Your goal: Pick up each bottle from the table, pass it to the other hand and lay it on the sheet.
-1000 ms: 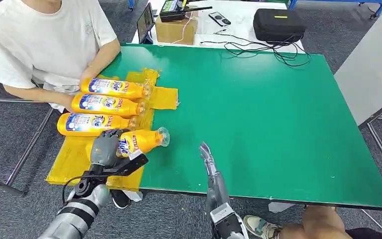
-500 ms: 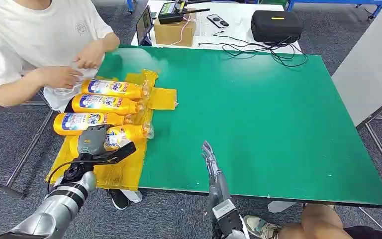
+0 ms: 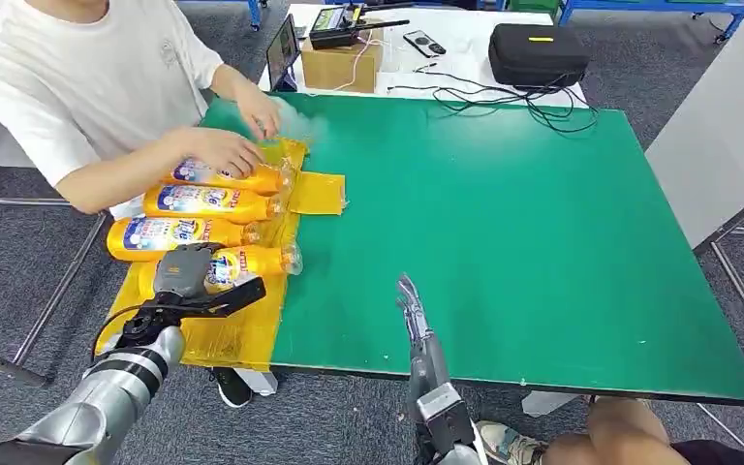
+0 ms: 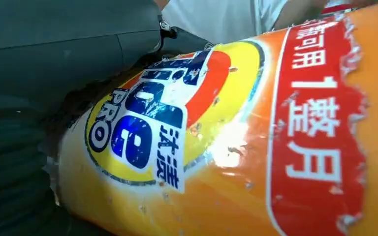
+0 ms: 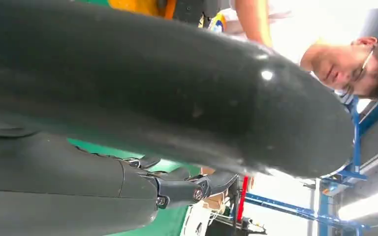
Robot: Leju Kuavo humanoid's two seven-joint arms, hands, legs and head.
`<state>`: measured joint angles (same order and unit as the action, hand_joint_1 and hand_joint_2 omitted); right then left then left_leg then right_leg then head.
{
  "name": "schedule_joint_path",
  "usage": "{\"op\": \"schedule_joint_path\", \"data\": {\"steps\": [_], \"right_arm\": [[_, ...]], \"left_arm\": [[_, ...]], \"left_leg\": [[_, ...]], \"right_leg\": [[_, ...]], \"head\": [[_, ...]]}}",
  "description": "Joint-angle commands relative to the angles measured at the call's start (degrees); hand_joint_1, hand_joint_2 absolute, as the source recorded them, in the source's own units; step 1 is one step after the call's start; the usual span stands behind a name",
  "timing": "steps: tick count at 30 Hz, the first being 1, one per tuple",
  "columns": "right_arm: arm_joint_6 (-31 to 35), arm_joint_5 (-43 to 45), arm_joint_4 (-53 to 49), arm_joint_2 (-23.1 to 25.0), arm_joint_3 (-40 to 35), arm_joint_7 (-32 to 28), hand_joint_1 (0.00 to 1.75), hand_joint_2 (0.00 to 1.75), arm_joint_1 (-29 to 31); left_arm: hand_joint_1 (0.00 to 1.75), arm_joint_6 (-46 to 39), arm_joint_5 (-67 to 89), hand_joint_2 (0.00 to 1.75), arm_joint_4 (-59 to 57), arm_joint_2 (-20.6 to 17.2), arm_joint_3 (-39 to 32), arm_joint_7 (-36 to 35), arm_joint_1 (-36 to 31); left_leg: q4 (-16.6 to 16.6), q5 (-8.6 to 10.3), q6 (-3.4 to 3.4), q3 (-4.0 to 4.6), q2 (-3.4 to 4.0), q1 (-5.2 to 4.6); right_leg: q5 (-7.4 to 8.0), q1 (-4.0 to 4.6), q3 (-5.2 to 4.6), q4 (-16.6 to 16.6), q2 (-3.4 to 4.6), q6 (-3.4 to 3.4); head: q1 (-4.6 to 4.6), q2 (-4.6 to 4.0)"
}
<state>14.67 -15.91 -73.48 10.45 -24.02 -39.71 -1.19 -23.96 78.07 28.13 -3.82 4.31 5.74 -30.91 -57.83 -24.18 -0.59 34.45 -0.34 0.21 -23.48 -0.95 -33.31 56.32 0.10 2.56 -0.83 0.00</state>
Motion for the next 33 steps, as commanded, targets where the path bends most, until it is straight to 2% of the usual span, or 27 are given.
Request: {"op": "schedule_joint_path", "data": {"steps": [1,5,7,10,11,14,17,18,20,21,22,23,25,26,28,33], "right_arm": [[0.05,2.1,3.86,-1.75,-0.36,-0.29,0.0,0.0,3.32],[0.18,3.49,4.01,-2.58,-1.46,-0.29,0.0,0.0,3.91],[0.53,3.9,3.92,-3.01,-2.13,-0.29,0.0,0.0,3.99],[0.63,4.29,4.79,-2.86,-2.38,-0.29,0.0,0.0,4.97],[0.37,4.14,5.09,-2.7,-2.29,-0.29,0.0,0.0,5.23],[0.19,3.7,5.72,-2.83,-2.42,-0.29,0.0,0.0,5.59],[0.41,3.28,5.58,-3.2,-2.92,-0.29,0.0,0.0,5.78],[0.33,3.45,5.32,-3.15,-2.7,-0.29,0.0,0.0,5.6],[-0.27,2.7,5.46,-2.85,-2.36,-0.29,0.0,0.0,5.28],[-0.97,1.73,5.81,-2.35,-2.06,-0.29,0.0,0.0,4.93],[-1.06,0.36,6.18,-1.59,-1.37,-0.29,0.0,0.0,4.39],[-1.24,-0.22,5.99,-1.25,-1.05,-0.29,0.0,0.0,4.06],[-0.6,-1.48,5.28,-0.84,-0.91,-0.29,0.0,0.0,3.57],[-0.72,-1.67,5.25,-0.72,-0.74,-0.29,0.0,0.0,3.52],[0.91,-2.16,4.86,-0.19,-0.06,-0.29,0.0,0.0,3.47],[2.97,-2.09,4.86,-0.06,0.02,-0.29,0.0,0.0,3.64]], "left_arm": [[0.0,16.42,-7.44,1.75,-4.72,-0.51,0.44,13.41,3.2],[0.0,20.33,-9.4,1.75,-2.43,-1.52,3.38,18.69,3.98],[0.0,23.54,-10.91,1.75,0.17,-2.81,5.92,22.05,4.41],[0.0,27.93,-12.91,1.75,3.37,-3.99,9.01,22.54,3.92],[0.0,29.98,-13.85,1.75,4.91,-4.81,10.8,23.26,3.86],[0.0,32.71,-19.15,1.75,9.21,-6.1,13.58,24.19,4.75],[0.0,31.88,-28.22,1.75,17.45,-5.86,14.6,25.27,8.56],[0.0,30.59,-30.23,1.75,20.01,-5.22,14.28,25.37,9.8],[0.0,24.79,-33.69,1.75,25.94,-2.49,12.58,25.94,12.45],[0.0,17.15,-36.33,1.75,30.95,1.59,9.85,28.31,14.61],[0.0,19.14,-40.67,1.75,34.87,5.15,9.05,24.85,15.01],[0.0,19.88,-40.93,1.75,37.02,5.6,10.46,22.2,14.64],[0.0,18.7,-46.06,1.75,39.98,8.87,10.01,22.32,13.5],[0.0,18.57,-46.4,1.75,40.45,8.81,10.74,21.37,13.23],[0.0,20.86,-55.93,1.75,41.26,12.46,8.79,20.86,12.14],[0.0,19.13,-63.77,1.75,42.28,15.55,8.89,20.75,12.36]], "left_leg": [[0.1,-0.02,0.02,-0.18,0.15,-0.02],[0.16,-0.06,0.01,-0.23,0.28,0.03],[0.1,-0.01,-0.01,-0.35,-0.21,-0.05],[0.12,0.03,0.02,-0.4,-0.36,-0.02],[0.05,-0.03,0.0,-0.53,-0.67,-0.07],[0.09,-0.11,-0.02,-0.5,-0.47,-0.03],[0.15,-0.13,-0.06,-0.6,-0.46,-0.05],[0.18,-0.13,-0.06,-0.57,-0.36,-0.04],[0.08,-0.14,-0.08,-0.59,-0.62,-0.06],[0.08,-0.12,-0.1,-0.6,-0.71,-0.1],[0.09,-0.14,-0.09,-0.54,-0.66,-0.06],[0.05,-0.12,-0.12,-0.42,-0.89,-0.08],[-0.08,-0.08,-0.12,0.02,-0.98,-0.05],[-0.18,-0.1,-0.13,0.21,-1.07,-0.02],[-0.14,-0.08,-0.15,0.42,-0.98,-0.01],[-0.12,-0.13,-0.14,0.48,-0.77,-0.06]], "right_leg": [[0.01,0.0,0.13,-0.07,0.14,-0.07],[0.08,0.04,0.2,-0.19,0.33,-0.1],[-0.11,-0.05,0.39,-0.07,-0.06,-0.07],[-0.2,-0.01,0.37,-0.13,-0.18,-0.13],[-0.39,-0.07,0.32,-0.05,-0.42,-0.12],[-0.38,-0.01,0.06,-0.11,-0.3,-0.22],[-0.24,-0.03,0.7,-0.12,-0.32,-0.12],[-0.22,-0.01,0.66,-0.16,-0.23,-0.15],[-0.32,-0.04,0.75,-0.08,-0.48,-0.09],[-0.36,-0.08,0.77,-0.06,-0.59,-0.05],[-0.35,-0.03,0.71,-0.12,-0.54,-0.09],[-0.4,-0.06,0.66,-0.09,-0.76,-0.04],[-0.39,-0.04,0.2,-0.01,-0.86,-0.03],[-0.43,0.0,0.03,0.03,-0.97,-0.04],[-0.37,0.0,-0.14,-0.03,-0.82,-0.03],[-0.27,-0.06,-0.24,-0.05,-0.66,0.03]], "head": [[-0.02,0.0],[0.0,0.0],[-0.02,0.0],[0.0,0.0],[0.0,0.0],[0.02,0.0],[0.0,0.0],[0.0,0.0],[-0.02,0.0],[0.0,0.0],[0.0,0.0],[0.0,0.0],[-0.02,0.0],[-0.02,0.0],[0.07,0.0],[0.0,0.0]]}}
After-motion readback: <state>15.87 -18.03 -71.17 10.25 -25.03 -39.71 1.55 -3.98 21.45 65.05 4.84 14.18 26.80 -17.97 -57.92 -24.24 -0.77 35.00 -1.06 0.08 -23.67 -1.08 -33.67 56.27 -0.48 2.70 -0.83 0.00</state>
